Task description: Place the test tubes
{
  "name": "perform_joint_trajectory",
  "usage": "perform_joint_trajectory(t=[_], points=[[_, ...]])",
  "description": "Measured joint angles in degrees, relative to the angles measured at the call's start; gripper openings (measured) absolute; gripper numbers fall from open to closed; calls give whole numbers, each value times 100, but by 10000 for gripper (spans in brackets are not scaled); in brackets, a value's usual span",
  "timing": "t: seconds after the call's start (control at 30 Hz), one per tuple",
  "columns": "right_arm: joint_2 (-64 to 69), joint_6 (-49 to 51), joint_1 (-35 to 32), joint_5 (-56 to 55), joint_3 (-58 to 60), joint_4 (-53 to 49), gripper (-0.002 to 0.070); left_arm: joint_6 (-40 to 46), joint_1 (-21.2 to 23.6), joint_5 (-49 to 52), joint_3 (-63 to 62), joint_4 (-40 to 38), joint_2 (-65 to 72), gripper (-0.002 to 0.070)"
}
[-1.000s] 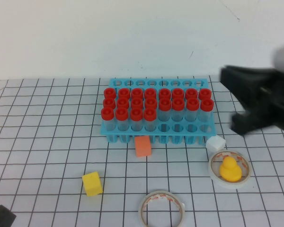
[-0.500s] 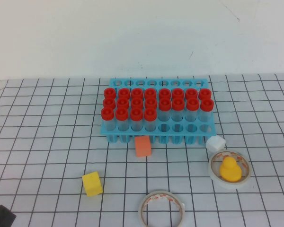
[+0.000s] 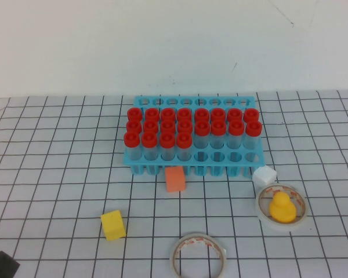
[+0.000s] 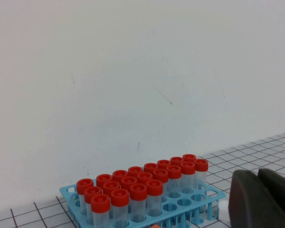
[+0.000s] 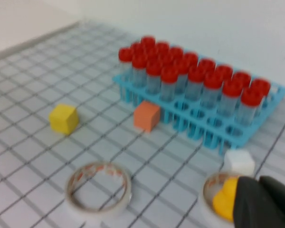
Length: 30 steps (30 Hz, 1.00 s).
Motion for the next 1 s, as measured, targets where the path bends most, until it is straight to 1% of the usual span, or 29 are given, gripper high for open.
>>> perform_joint_trajectory(t=[0.17,0.27,0.37,0.47,0.57,0.77,0.83,0.93,0.97,1.0], points=[[-73,-13,0,-1610,885,-138,-1,0,0,0,0,0,0,-1],[-78,-21,0,-2806,1695,-22,-1,0,0,0,0,0,0,-1],[-243,-21,0,-3348,2289,195,-1,0,0,0,0,0,0,-1],[-487,-126,-167,-3243,2405,558,-1,0,0,0,0,0,0,-1],[-752,-413,-693,-3017,2405,770,-1,0,0,0,0,0,0,-1],[-1479,-582,-2246,-2416,2405,822,-1,0,0,0,0,0,0,-1],[-1809,-595,-2757,-1973,2405,822,-1,0,0,0,0,0,0,-1],[-2168,-595,-3351,-1265,2405,801,-1,0,0,0,0,0,0,-1],[-2203,-595,-3645,-893,2405,788,-1,0,0,0,0,0,0,-1],[-2225,-595,-3736,-735,2405,778,-1,0,0,0,0,0,0,-1]])
